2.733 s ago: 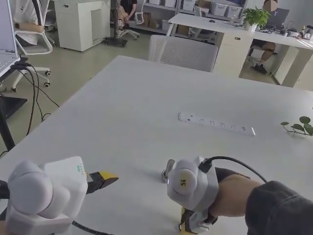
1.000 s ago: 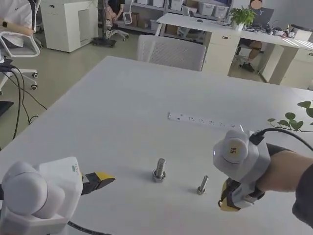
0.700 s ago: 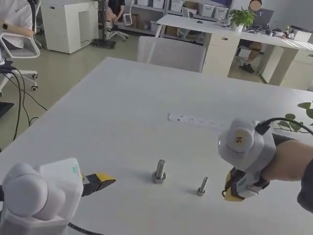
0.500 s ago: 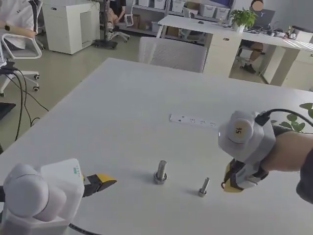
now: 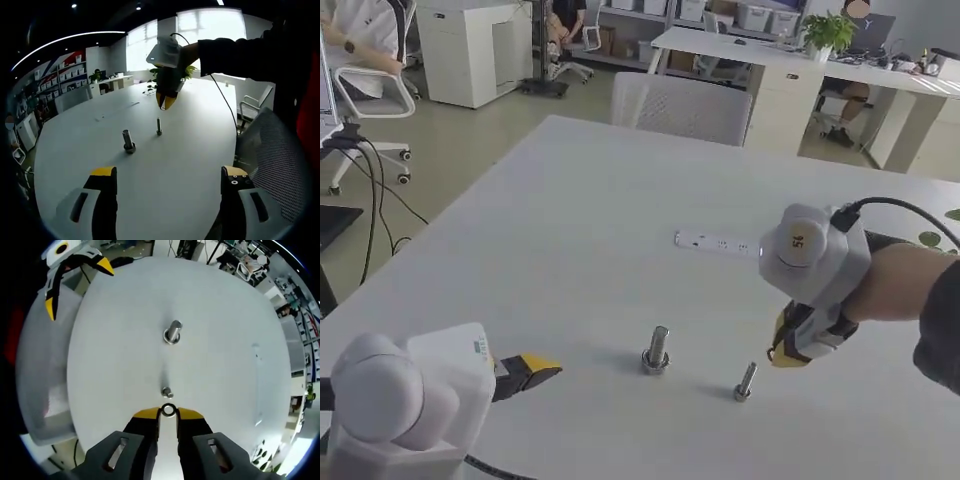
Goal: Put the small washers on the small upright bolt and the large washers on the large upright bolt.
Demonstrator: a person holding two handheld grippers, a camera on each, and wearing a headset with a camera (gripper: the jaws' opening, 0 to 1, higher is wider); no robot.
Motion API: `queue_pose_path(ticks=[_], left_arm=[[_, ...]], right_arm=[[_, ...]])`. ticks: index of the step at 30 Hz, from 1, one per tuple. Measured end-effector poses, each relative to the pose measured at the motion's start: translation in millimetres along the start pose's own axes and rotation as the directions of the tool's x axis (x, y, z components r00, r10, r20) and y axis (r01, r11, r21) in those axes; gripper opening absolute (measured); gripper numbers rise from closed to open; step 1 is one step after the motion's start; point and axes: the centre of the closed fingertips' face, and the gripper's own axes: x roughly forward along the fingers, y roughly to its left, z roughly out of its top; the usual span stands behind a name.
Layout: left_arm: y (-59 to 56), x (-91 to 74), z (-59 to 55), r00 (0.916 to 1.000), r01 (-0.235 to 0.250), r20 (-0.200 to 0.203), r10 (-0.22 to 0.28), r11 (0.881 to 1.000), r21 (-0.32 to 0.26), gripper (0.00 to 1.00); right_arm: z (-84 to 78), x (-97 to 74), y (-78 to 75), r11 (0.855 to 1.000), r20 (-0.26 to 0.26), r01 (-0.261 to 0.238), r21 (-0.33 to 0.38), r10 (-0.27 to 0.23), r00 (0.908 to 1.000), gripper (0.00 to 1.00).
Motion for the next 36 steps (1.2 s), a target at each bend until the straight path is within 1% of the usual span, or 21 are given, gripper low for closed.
queue_pose_path(ticks=[9,16,24,28,31,36], left_arm=[[1.7,-1.2,-1.7,1.0,-0.007,-0.001,0.007,1.0,-0.011,0.85],[3.6,-2.2,-3.2,0.9999,-0.012,-0.004,0.012,1.0,-0.014,0.85],[3.8,-2.5,-7.0,0.9999,-0.011,-0.012,0.011,1.0,-0.02,0.85],[4.8,-2.1,-7.3,0.9999,-0.012,-0.012,0.012,1.0,-0.024,0.85],[5.0,-1.5,-7.9,0.9998,-0.01,-0.015,0.01,1.0,-0.025,0.85],[5.5,-1.3,-9.4,0.9998,-0.01,-0.018,0.01,1.0,-0.028,0.84]], right_arm=[[6.3,10.9,-1.6,1.0,-0.005,-0.018,-0.017,0.018,0.9998,0.14],[8.1,17.9,-2.0,0.999,-0.013,-0.036,-0.023,0.035,0.9993,0.14],[5.7,25.4,-3.2,0.999,-0.023,-0.043,-0.024,0.043,0.9988,0.14],[5.1,28.2,-3.2,0.999,-0.029,-0.048,-0.023,0.047,0.9985,0.14],[6.5,30.8,-3.4,0.998,-0.024,-0.055,-0.019,0.055,0.9982,0.14],[4.2,33.6,-2.1,0.998,-0.032,-0.062,-0.018,0.062,0.9976,0.14]])
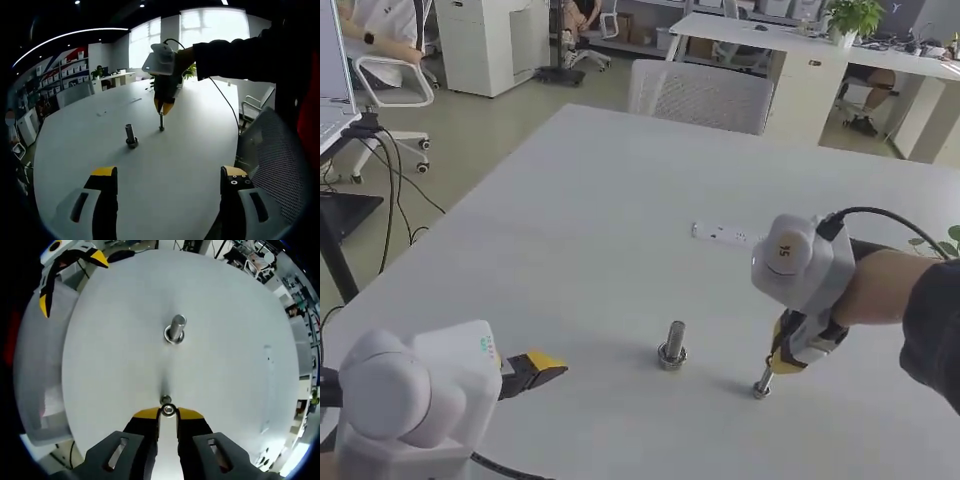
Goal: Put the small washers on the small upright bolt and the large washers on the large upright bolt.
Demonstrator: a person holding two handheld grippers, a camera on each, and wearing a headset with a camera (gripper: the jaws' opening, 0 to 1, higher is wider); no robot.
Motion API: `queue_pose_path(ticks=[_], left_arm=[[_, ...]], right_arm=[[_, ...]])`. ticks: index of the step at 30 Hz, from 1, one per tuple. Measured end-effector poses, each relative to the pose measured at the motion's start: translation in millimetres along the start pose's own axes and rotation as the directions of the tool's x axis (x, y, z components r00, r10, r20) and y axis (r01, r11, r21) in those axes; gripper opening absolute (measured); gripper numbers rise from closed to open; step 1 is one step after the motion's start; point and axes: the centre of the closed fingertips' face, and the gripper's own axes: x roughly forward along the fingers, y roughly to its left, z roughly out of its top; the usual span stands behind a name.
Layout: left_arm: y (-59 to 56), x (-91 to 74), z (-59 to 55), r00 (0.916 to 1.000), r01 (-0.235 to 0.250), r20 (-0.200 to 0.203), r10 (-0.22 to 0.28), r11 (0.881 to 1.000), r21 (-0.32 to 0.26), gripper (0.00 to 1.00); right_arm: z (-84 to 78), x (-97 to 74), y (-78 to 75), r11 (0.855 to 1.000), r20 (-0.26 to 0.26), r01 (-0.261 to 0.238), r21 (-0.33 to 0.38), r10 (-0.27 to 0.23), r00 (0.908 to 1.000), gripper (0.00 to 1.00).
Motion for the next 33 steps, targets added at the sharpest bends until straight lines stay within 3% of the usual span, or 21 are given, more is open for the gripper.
queue_pose_path(ticks=[33], left_arm=[[4.0,2.8,-2.0,0.9998,0.004,-0.018,-0.004,1.0,-0.008,0.84]], right_arm=[[-3.2,41.6,5.6,0.998,0.007,-0.054,0.036,0.054,0.9985,0.14]])
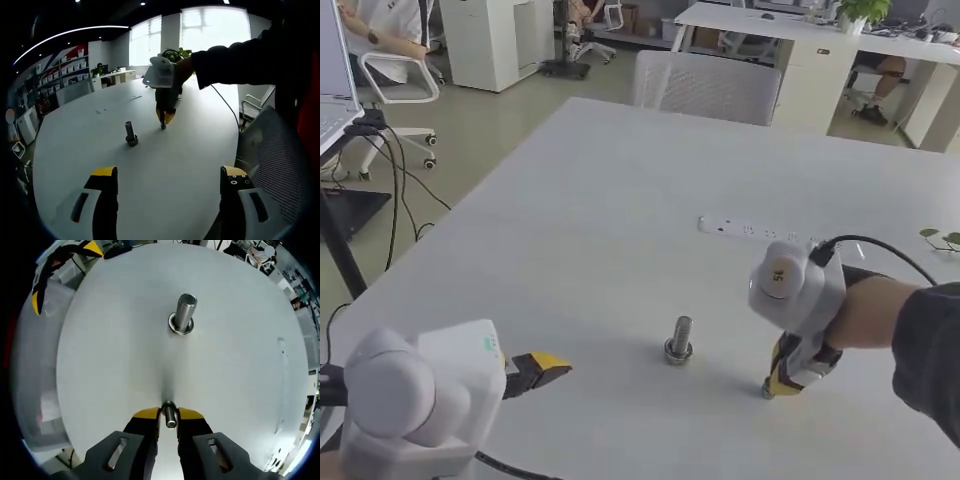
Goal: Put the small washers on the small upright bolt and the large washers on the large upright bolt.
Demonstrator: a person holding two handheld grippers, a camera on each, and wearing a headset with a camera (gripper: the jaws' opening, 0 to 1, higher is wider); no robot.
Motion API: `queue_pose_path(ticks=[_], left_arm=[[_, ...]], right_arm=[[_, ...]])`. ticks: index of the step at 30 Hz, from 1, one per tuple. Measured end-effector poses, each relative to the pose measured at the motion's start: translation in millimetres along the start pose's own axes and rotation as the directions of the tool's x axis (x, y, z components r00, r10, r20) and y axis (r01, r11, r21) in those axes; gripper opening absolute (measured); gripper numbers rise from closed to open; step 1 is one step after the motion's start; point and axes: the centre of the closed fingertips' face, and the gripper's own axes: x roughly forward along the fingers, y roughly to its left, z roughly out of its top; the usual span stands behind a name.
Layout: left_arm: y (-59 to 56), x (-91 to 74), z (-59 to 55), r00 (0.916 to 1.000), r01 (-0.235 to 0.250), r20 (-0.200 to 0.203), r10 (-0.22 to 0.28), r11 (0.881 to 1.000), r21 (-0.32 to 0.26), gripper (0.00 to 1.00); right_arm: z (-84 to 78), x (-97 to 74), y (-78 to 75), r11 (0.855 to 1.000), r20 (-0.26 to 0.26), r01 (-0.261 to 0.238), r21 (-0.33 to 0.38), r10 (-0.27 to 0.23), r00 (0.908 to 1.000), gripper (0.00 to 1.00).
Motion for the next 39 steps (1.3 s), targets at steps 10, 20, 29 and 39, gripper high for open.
queue_pose_path(ticks=[10,20,29,39], left_arm=[[0.2,-0.9,-1.9,1.0,0.001,-0.005,-0.001,1.0,0.0,0.84],[-0.3,-1.3,-1.5,1.0,0.002,-0.004,-0.002,1.0,0.003,0.84],[-0.8,0.1,1.8,1.0,0.007,0.0,-0.007,1.0,0.012,0.85],[-2.0,2.8,6.7,0.9998,0.016,0.009,-0.017,1.0,0.024,0.85]], right_arm=[[-0.6,3.3,0.2,1.0,0.005,0.001,0.006,-0.001,1.0,0.14],[-0.3,0.5,2.0,1.0,0.019,0.013,0.024,-0.014,0.9997,0.19],[-6.9,-13.5,0.1,0.997,0.049,0.048,0.056,-0.05,0.9975,0.29],[-8.2,-34.4,1.9,0.987,0.136,0.102,0.127,-0.119,0.9835,0.46]])
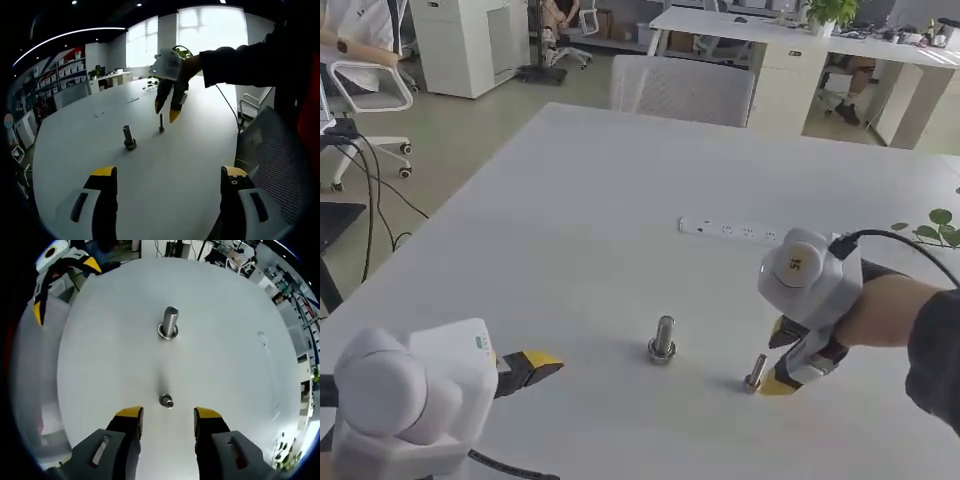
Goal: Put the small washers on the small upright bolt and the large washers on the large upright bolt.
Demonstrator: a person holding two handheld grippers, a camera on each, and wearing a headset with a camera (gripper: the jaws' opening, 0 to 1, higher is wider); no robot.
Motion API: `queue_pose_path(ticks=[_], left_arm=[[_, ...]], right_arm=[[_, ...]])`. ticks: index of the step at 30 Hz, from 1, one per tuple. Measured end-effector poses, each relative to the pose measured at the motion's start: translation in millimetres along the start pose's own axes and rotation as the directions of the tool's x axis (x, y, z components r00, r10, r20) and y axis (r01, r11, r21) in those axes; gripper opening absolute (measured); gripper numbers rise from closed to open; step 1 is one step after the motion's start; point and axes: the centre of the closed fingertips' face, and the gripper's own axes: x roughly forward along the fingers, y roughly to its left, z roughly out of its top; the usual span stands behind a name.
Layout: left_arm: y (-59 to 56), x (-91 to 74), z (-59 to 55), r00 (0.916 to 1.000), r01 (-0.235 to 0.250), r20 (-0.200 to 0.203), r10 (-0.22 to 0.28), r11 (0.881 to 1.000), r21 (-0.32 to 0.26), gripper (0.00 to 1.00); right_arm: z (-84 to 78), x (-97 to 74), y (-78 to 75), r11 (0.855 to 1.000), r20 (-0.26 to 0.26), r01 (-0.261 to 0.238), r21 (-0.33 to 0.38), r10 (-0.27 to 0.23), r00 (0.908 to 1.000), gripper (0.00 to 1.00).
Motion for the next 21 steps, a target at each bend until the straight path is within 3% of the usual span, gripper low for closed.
queue_pose_path(ticks=[3,6,11,16,18,20,21], left_arm=[[0.7,0.5,2.1,1.0,0.001,0.009,-0.001,1.0,-0.006,0.86],[0.7,0.5,3.9,0.9999,0.002,0.013,-0.002,1.0,-0.004,0.86],[0.3,0.4,6.8,0.9998,0.006,0.019,-0.006,1.0,0.0,0.86],[-1.4,-0.5,11.1,0.9995,0.01,0.029,-0.01,1.0,0.002,0.87],[-1.4,-1.2,13.4,0.9992,0.01,0.038,-0.01,1.0,-0.002,0.87],[-1.9,-1.9,15.3,0.9991,0.01,0.041,-0.01,1.0,-0.001,0.87],[-2.4,-2.2,16.6,0.999,0.012,0.043,-0.012,1.0,-0.001,0.87]], right_arm=[[-0.4,-6.2,3.3,1.0,0.028,0.016,0.012,-0.016,0.9995,0.5],[3.2,-13.8,7.2,0.998,0.095,0.034,0.051,-0.039,0.9948,0.56],[1.9,-23.1,14.1,0.996,0.14,0.055,0.075,-0.065,0.988,0.61],[-1.4,-40.5,26.5,0.99,0.21,0.079,0.118,-0.102,0.9723,0.66],[-1.6,-46.9,29.5,0.986,0.246,0.098,0.135,-0.129,0.9607,0.69],[-4.5,-52.6,37.0,0.983,0.266,0.093,0.157,-0.133,0.9547,0.7],[-5.3,-56.2,38.9,0.98,0.285,0.102,0.174,-0.149,0.9468,0.72]])
